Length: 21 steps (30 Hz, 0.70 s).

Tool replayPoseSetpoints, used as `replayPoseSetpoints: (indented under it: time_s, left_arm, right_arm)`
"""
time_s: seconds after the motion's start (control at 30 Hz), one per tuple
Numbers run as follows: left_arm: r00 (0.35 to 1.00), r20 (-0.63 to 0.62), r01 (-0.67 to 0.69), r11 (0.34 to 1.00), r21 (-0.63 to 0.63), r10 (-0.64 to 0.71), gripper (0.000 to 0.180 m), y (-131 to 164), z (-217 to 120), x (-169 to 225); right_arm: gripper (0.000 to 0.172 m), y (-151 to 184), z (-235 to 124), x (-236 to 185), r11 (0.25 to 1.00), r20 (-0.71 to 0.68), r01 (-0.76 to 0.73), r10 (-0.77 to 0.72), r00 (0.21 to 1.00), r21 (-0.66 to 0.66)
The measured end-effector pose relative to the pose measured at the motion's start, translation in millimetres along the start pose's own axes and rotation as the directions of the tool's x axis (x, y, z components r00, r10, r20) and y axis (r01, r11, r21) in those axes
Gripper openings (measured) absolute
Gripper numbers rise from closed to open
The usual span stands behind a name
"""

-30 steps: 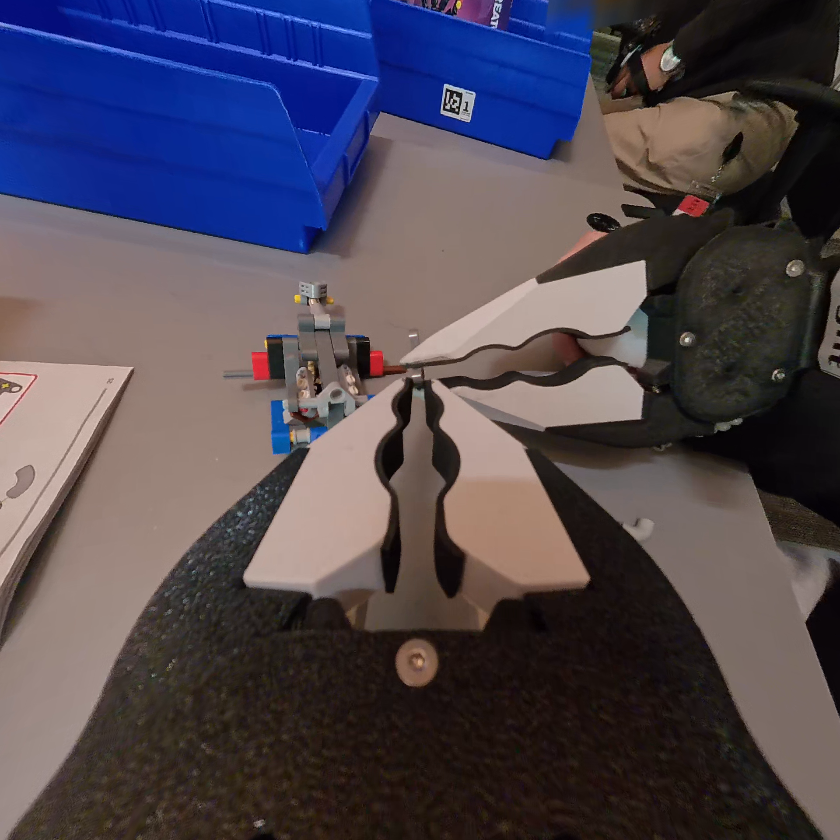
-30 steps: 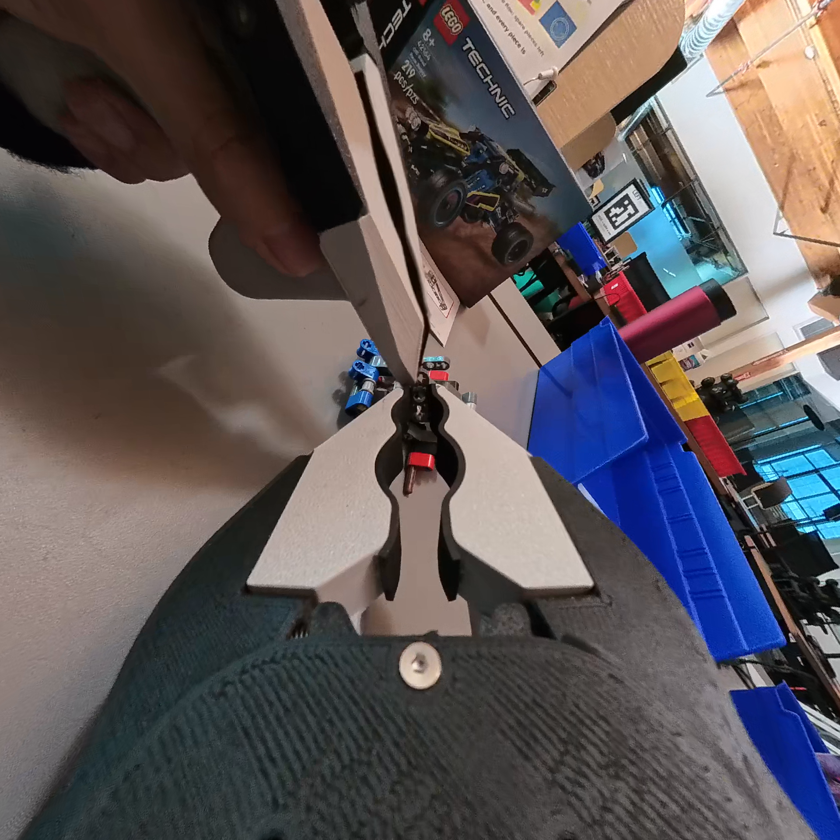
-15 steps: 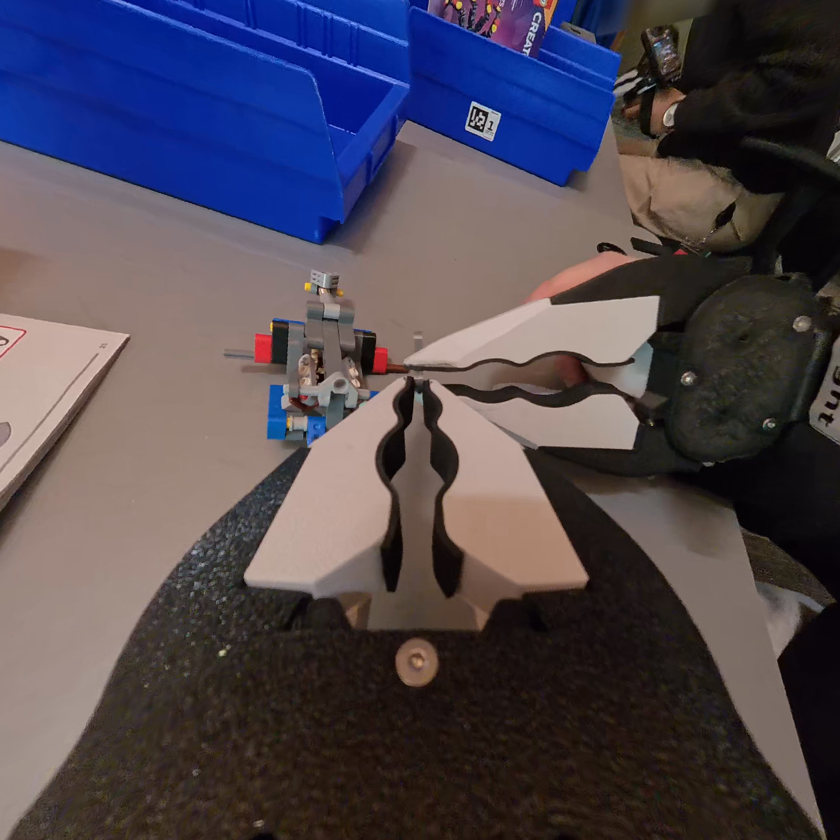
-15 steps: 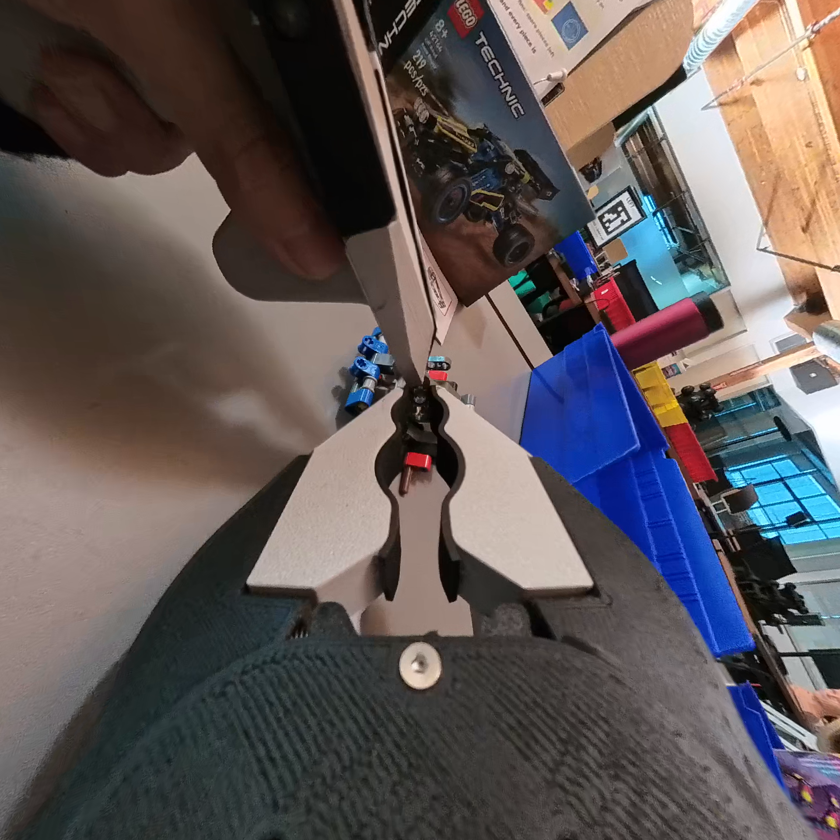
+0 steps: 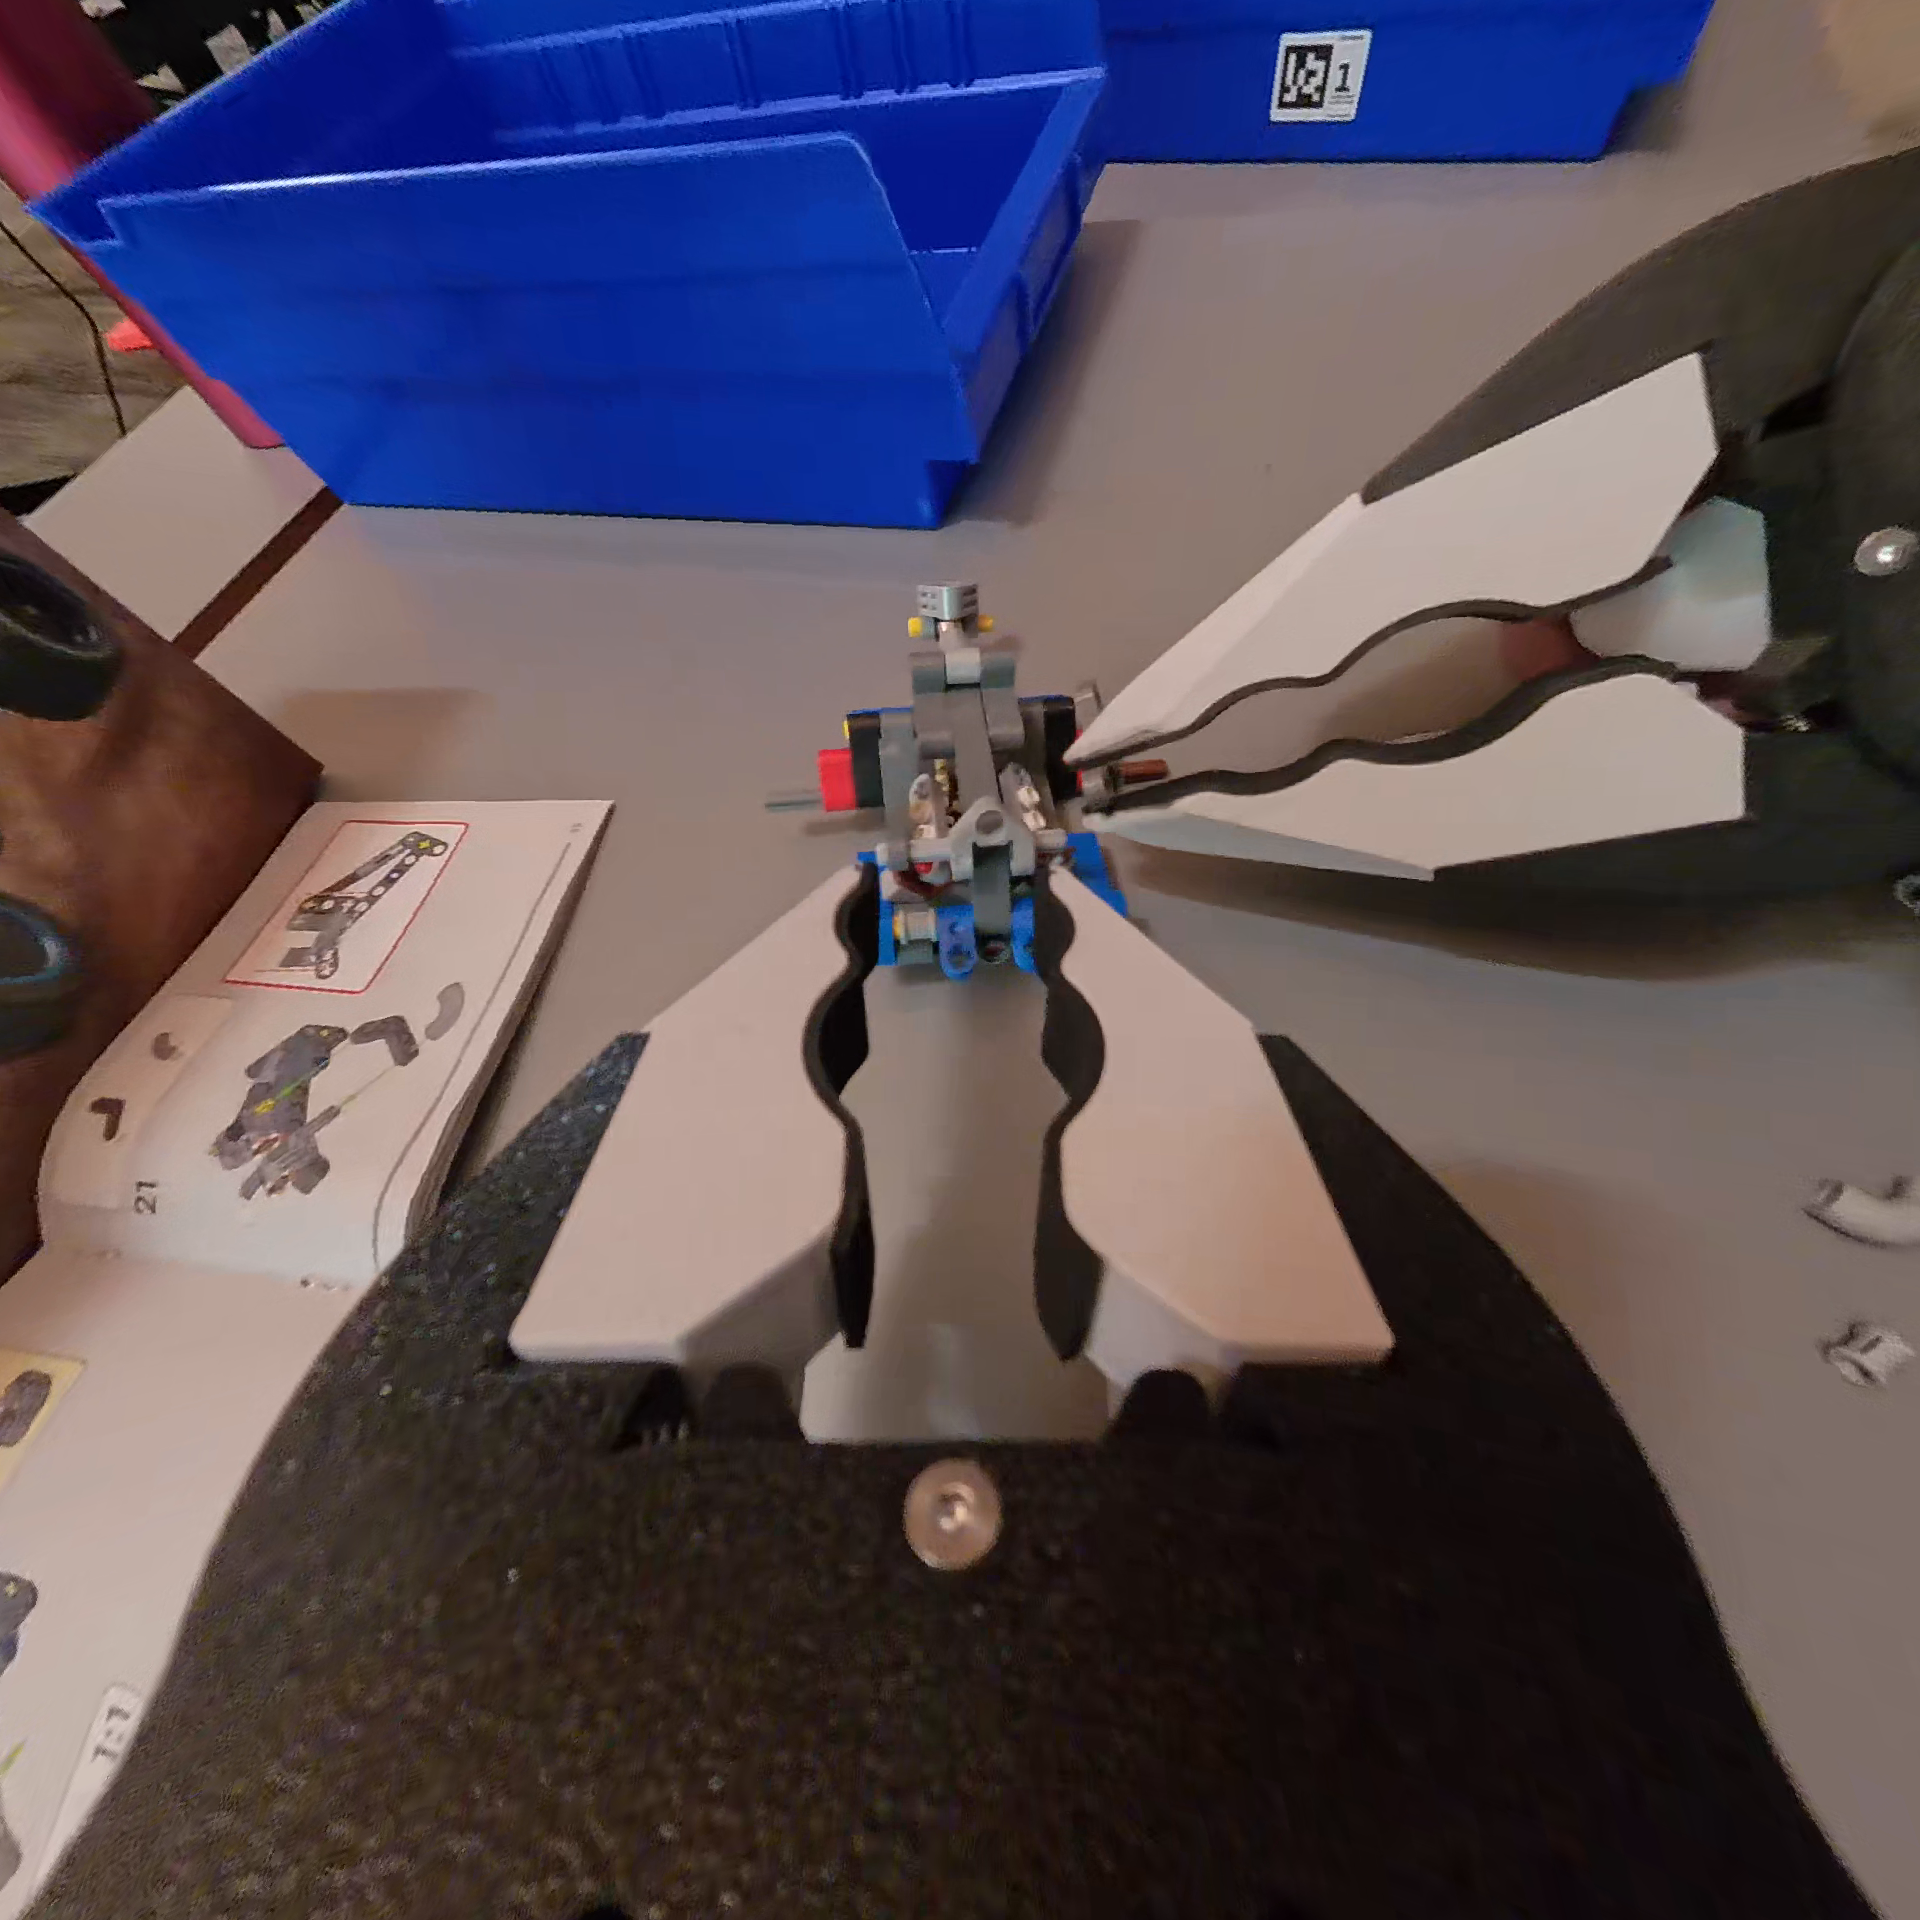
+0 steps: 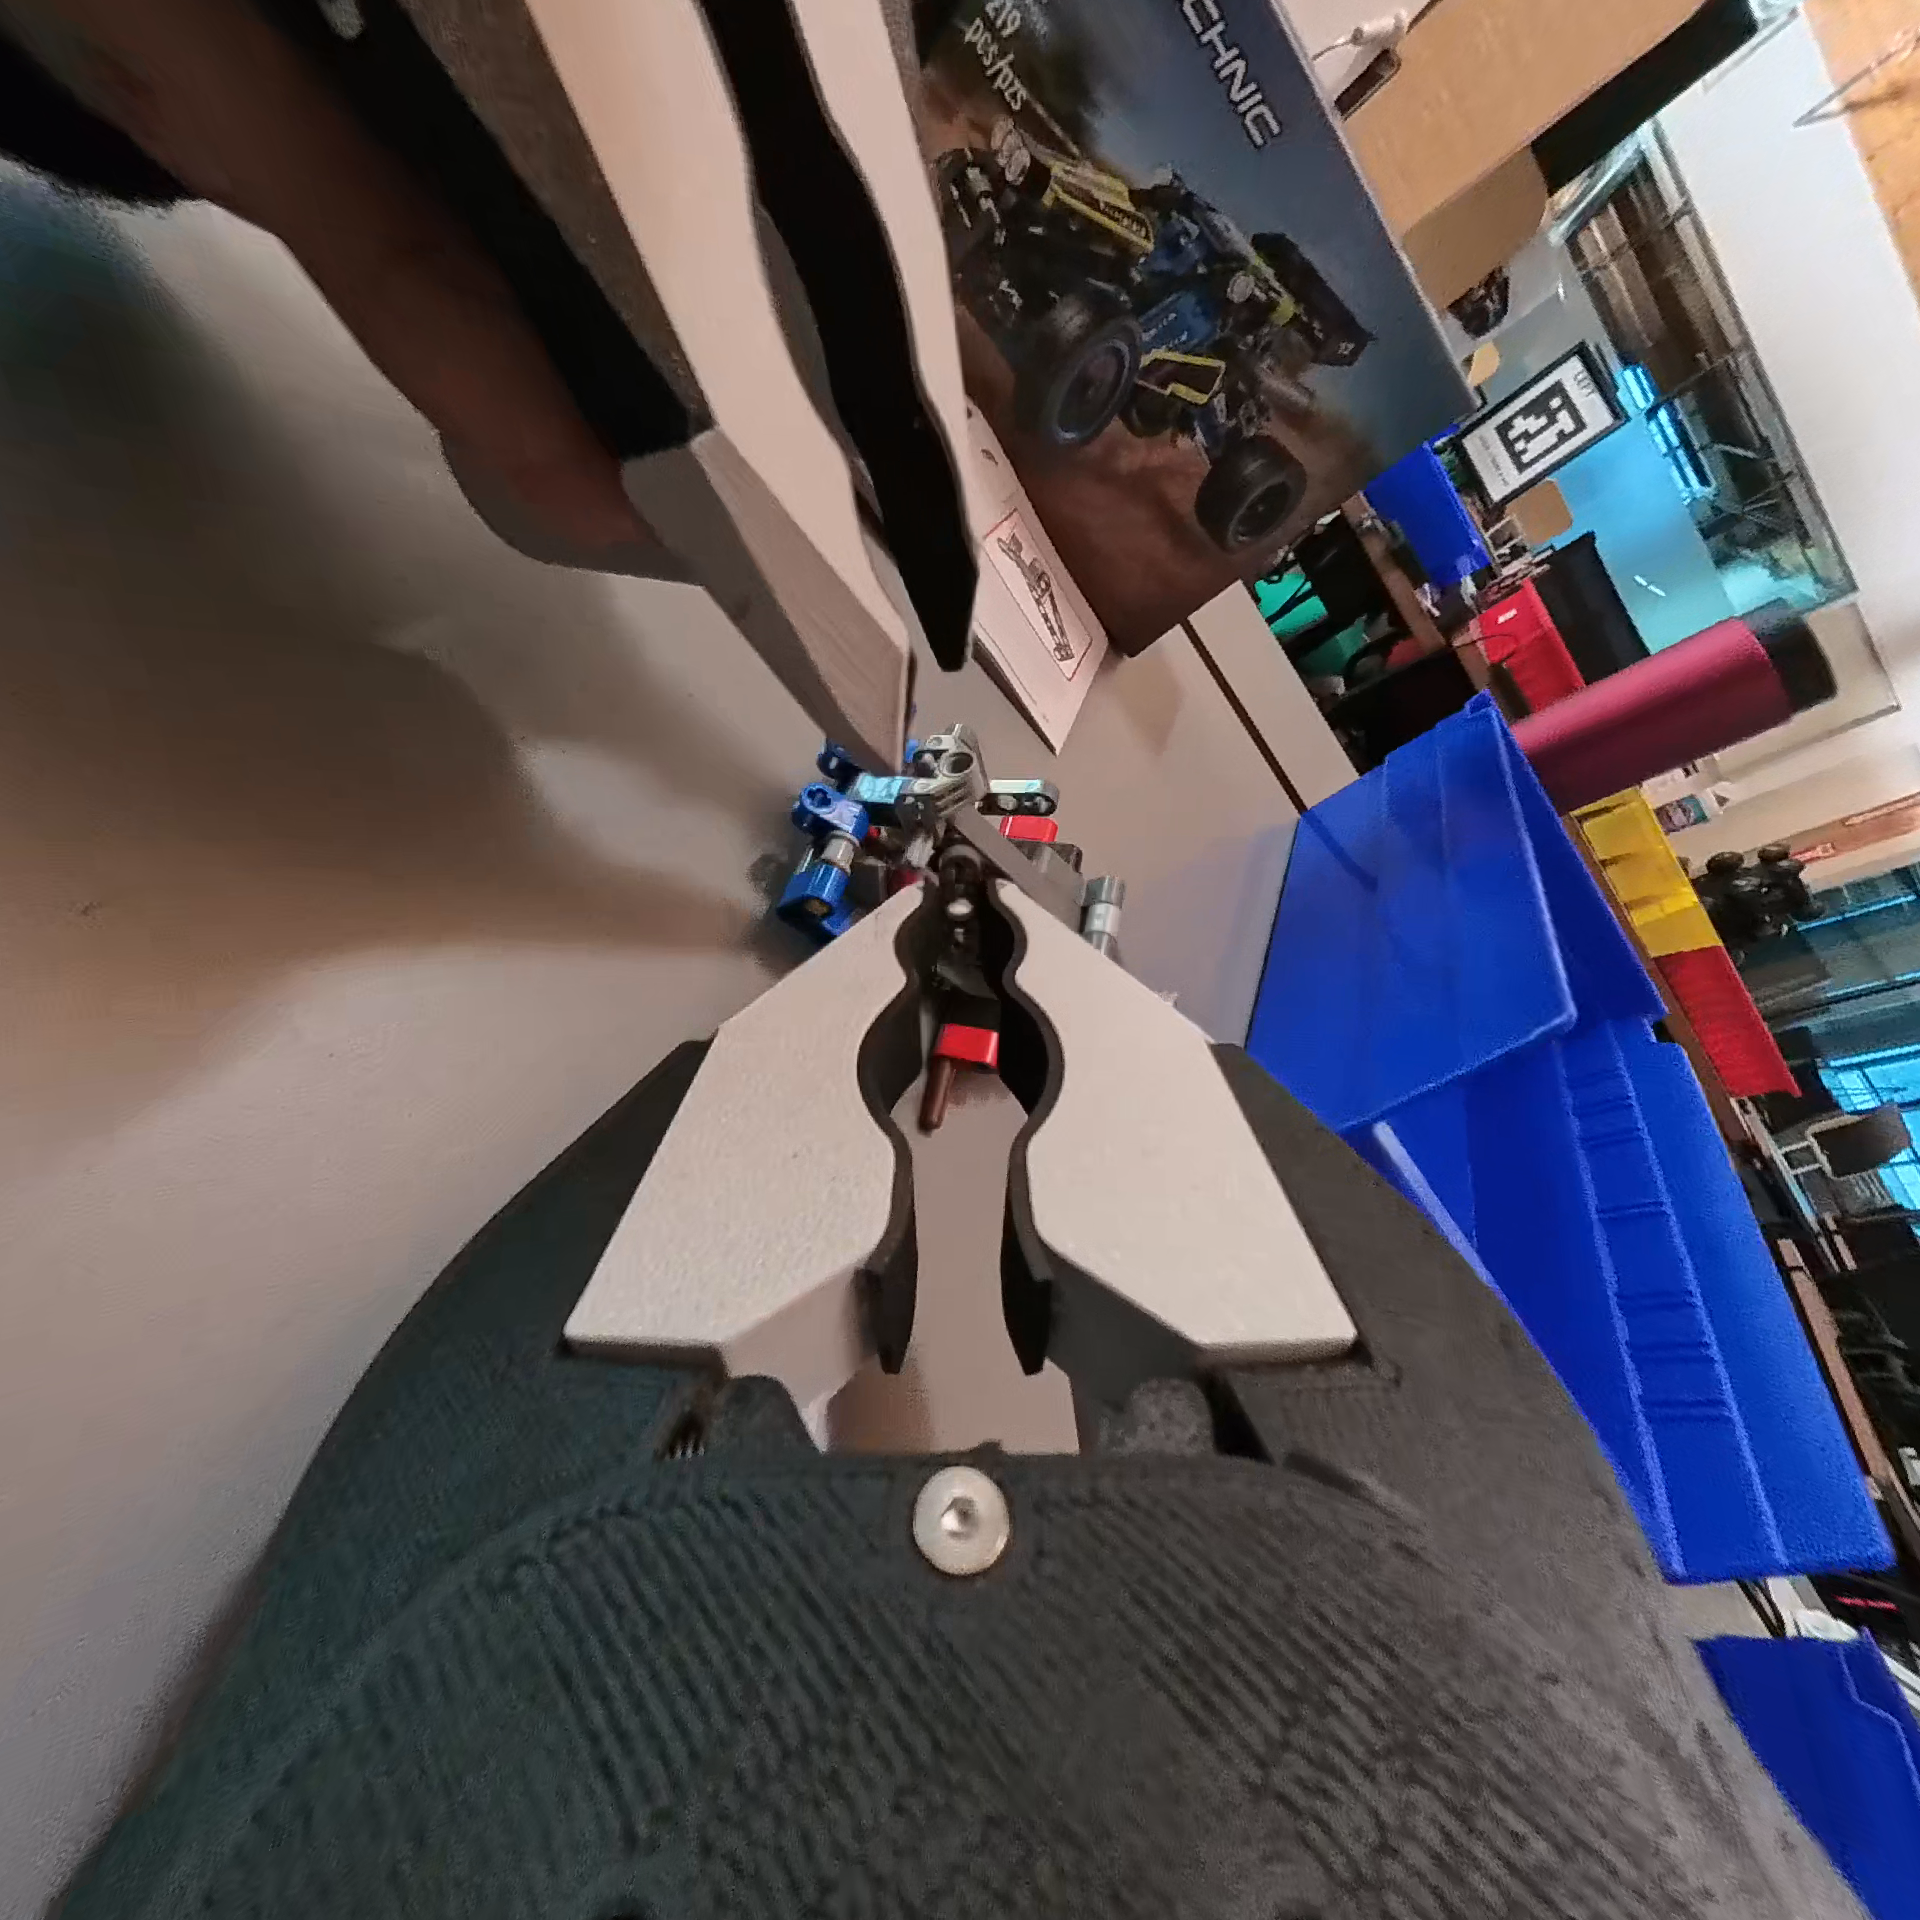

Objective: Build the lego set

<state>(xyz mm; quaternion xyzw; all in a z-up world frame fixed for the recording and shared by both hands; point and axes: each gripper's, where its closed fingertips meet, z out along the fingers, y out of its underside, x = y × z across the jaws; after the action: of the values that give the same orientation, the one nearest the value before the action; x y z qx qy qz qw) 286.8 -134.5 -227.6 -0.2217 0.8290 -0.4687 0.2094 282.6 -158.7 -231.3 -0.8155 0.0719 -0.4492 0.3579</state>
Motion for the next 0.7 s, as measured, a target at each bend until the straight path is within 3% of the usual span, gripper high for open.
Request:
replayPoseSetpoints:
  time_s: [0.23,0.33,0.5,0.7]
  left_arm:
    - [1.0,-0.029,-0.005,1.0,-0.021,0.005,0.022,2.0,11.2,6.0]
    - [0.999,-0.013,-0.047,0.998,-0.039,0.047,0.013,5.0,14.0,7.6]
    - [0.995,0.041,-0.093,0.995,-0.039,0.094,0.012,4.3,14.7,5.6]
    - [0.997,0.04,-0.058,0.997,-0.058,0.061,0.013,6.9,15.6,3.9]
  right_arm:
    - [0.004,-0.4,4.1,-9.1,1.0,0.025,0.01,-0.009,1.0,-0.021]
    - [0.004,1.4,5.5,-6.9,0.999,0.007,-0.02,0.02,1.0,-0.046]
    - [0.004,4.1,6.5,-4.5,0.995,-0.013,-0.058,0.058,0.998,-0.078]
    - [0.004,6.5,7.7,-5.0,0.995,-0.006,-0.049,0.049,0.999,-0.088]
